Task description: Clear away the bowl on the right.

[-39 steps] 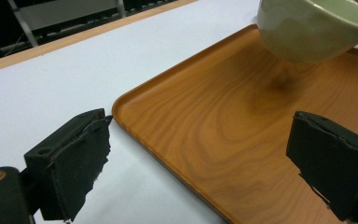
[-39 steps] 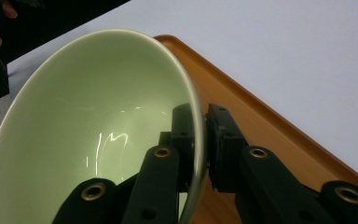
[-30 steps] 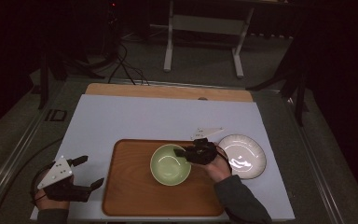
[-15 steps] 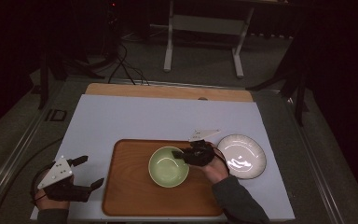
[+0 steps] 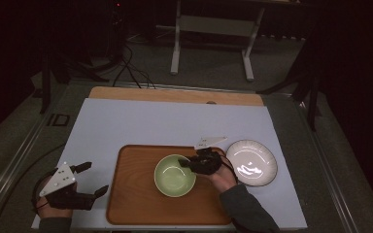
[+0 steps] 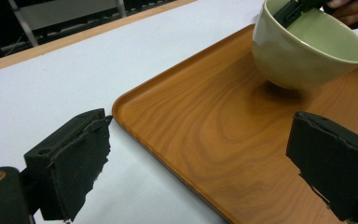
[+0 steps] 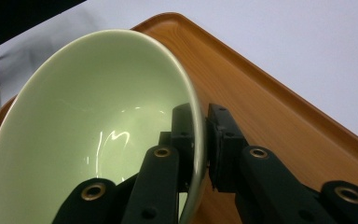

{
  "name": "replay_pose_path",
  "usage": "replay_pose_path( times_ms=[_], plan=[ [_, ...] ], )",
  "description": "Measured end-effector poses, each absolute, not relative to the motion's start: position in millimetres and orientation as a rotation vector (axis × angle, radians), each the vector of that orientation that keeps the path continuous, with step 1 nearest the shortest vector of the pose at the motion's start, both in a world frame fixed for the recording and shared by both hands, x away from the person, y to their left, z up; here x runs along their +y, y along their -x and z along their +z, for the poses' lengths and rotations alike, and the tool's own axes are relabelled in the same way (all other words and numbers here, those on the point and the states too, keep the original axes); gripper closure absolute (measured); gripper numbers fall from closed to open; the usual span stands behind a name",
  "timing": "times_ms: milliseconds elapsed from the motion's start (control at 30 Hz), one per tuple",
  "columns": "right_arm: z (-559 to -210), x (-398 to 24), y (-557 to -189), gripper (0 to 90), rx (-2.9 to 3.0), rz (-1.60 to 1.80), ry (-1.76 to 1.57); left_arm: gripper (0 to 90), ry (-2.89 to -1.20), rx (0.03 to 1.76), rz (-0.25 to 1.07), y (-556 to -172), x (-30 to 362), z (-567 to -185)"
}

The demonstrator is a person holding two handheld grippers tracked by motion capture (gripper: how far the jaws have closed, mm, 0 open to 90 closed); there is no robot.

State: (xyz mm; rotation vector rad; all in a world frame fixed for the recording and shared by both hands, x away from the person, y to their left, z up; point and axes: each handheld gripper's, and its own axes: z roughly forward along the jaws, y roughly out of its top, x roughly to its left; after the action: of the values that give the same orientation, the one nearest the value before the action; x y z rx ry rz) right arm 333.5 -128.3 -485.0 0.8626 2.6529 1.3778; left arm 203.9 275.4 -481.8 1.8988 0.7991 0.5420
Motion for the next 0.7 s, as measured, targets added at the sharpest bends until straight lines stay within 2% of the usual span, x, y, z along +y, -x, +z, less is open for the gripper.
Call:
replay_pose_path(
  times_ms=[700],
  plan=[
    [-503,-127,-330,82.0,2.706,1.337,-0.874,5.7,-1.900,0.799,0.543,-204,275,-482]
  ],
)
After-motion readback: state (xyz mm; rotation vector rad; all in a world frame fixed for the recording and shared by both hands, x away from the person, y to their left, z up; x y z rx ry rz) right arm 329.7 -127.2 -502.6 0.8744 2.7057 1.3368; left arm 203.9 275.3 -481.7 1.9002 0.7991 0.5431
